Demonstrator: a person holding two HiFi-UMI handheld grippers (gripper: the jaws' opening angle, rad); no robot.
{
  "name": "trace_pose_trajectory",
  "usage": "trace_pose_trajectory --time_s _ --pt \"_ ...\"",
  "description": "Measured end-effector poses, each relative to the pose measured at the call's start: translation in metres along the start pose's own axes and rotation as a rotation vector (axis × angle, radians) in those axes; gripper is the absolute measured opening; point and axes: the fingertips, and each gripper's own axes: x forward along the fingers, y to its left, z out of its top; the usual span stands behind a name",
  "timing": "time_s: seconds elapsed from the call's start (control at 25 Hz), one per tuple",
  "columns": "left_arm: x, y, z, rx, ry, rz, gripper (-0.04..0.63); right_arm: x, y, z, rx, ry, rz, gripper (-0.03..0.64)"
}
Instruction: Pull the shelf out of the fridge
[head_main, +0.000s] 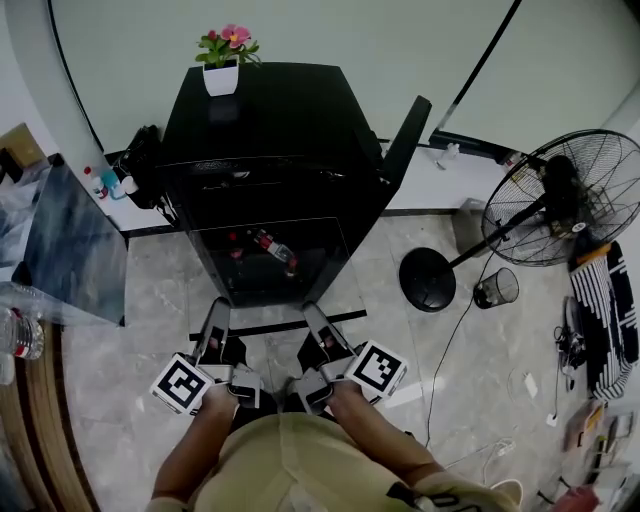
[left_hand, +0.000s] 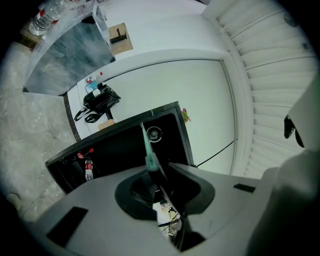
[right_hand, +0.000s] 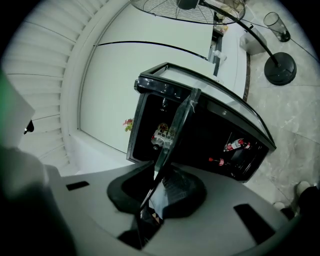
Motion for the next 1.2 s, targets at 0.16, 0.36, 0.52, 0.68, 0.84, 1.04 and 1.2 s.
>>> trace_pose_trajectory --time_s 0.16,0.36,0.52,0.68,0.84,1.04,1.2 --pt "-0.005 -0.012 0.007 0.031 -0.019 -0.016 0.063 0.001 0.018 0.003 -0.059 0.009 0.047 0.064" --pt "-0.012 -0.025 0.015 0.053 -0.039 -0.031 0.063 0.000 0.030 -0.001 -0.067 0.027 0.072 0.066" --pt "-0.018 -0.026 0.017 0.043 -0.043 -0.022 0.064 -0.001 0.034 -0.005 -0.074 0.037 0.073 0.067" --pt "-0.019 -0.028 0.019 0.056 -0.048 -0.017 0.064 0.000 0.037 -0.006 -0.080 0.042 0.078 0.067" --pt "-0.018 -0.029 0.022 0.059 -0.062 -0.017 0.064 0.003 0.035 -0.006 -0.082 0.045 0.071 0.069" --pt "-0.018 -0.025 0.020 0.057 -0.062 0.004 0.064 0.003 0.029 -0.008 -0.055 0.048 0.060 0.069" --pt "-0.018 -0.019 0.021 0.050 -0.056 0.018 0.064 0.006 0.025 -0.010 -0.046 0.053 0.051 0.069"
